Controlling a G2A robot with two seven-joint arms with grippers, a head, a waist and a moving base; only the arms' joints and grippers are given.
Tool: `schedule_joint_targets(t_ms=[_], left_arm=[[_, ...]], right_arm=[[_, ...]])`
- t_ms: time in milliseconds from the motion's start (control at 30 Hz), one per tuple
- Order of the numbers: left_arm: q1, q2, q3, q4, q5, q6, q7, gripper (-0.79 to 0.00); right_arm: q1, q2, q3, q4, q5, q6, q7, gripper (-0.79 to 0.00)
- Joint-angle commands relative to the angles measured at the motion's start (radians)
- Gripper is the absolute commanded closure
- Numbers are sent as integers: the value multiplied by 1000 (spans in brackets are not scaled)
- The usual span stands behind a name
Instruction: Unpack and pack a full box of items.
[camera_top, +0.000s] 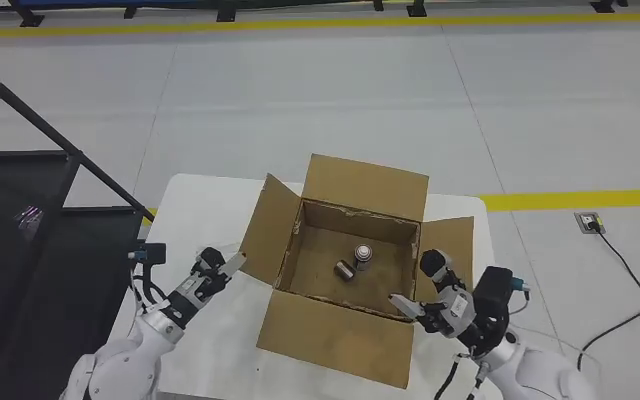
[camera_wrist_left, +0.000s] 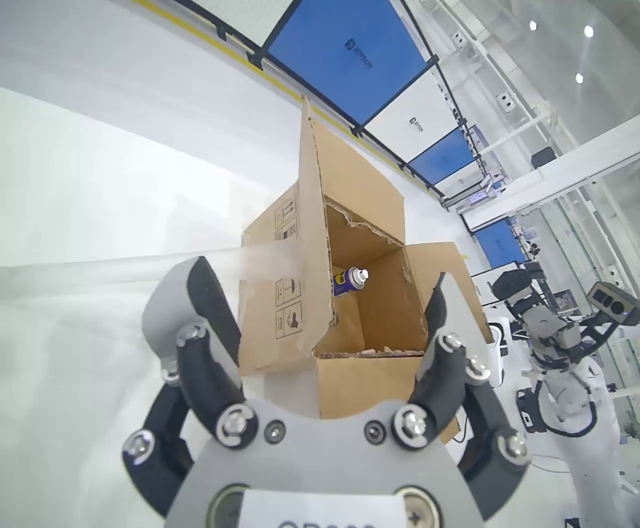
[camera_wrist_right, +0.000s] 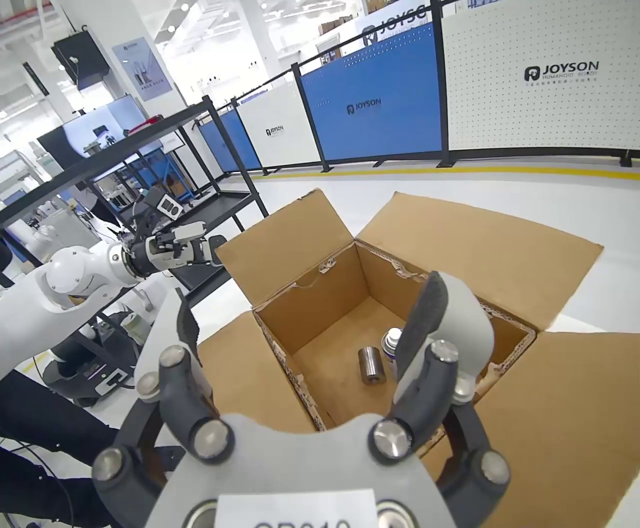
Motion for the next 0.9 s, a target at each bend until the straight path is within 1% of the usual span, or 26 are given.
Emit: schedule_joint_targets(t_ms=[0,33,67,100,267,567,667,700,767,867], left_arm=[[-29,1,22,19,18,12,-5,-231],[-40,2,30,28,27,19,-6,-172],[-50,2,37,36,37,26,-5,-37],[-58,3,45,43,42,31,-5,0],[-82,6,65,75,28,30,-13,0],[-88,13,73,100,-3,18,-10,0],[-87,16,63,104,-16,11,-7,0],[-86,17,59,104,-21,9,-7,0],[-83,20,50,104,-30,4,-11,0],[-69,24,31,99,-40,2,-8,0]], right_arm=[[17,-1,-17,8,-38,33,11,-785],[26,-1,-27,11,-65,58,16,-785],[35,-2,-41,15,-87,75,23,-785],[45,-3,-56,19,-109,83,32,-785],[99,-6,-127,41,-232,145,73,-785],[98,-6,-134,43,-244,149,74,-785],[116,-4,-168,45,-338,140,109,-785],[127,-5,-186,50,-384,151,127,-785],[155,-9,-235,61,-464,191,162,-785],[213,-20,-316,90,-545,250,218,-785]])
